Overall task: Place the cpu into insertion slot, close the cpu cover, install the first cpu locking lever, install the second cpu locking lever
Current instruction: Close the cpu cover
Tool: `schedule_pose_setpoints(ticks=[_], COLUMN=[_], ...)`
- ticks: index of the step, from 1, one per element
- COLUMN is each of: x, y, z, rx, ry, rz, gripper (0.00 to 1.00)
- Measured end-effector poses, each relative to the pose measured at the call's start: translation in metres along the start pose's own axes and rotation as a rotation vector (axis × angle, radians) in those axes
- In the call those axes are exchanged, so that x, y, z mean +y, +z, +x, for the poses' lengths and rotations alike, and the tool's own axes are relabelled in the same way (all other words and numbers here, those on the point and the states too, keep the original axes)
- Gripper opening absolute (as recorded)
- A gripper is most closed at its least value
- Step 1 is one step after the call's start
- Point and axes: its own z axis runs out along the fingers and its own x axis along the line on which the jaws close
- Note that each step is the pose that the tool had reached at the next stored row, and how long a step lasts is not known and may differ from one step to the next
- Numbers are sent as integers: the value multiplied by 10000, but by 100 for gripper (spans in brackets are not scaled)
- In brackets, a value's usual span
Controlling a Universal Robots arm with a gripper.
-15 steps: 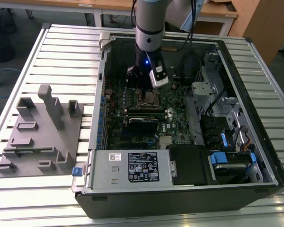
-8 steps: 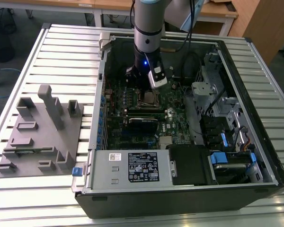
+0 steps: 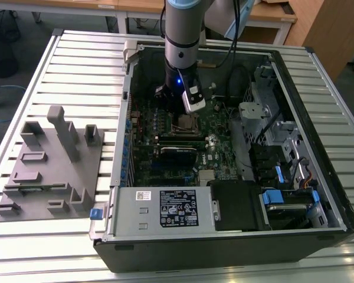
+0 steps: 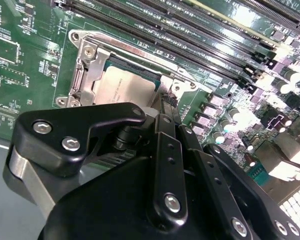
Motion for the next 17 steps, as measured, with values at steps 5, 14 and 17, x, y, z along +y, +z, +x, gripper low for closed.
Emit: schedule_pose_setpoints(ticks=[5, 14, 17], x=[0, -2, 1], y=[13, 31, 19], z=[1, 4, 3], rx=[-1, 1, -4], ry=[1, 1, 2], rz=[-3, 0, -8], gripper=[10, 10, 10])
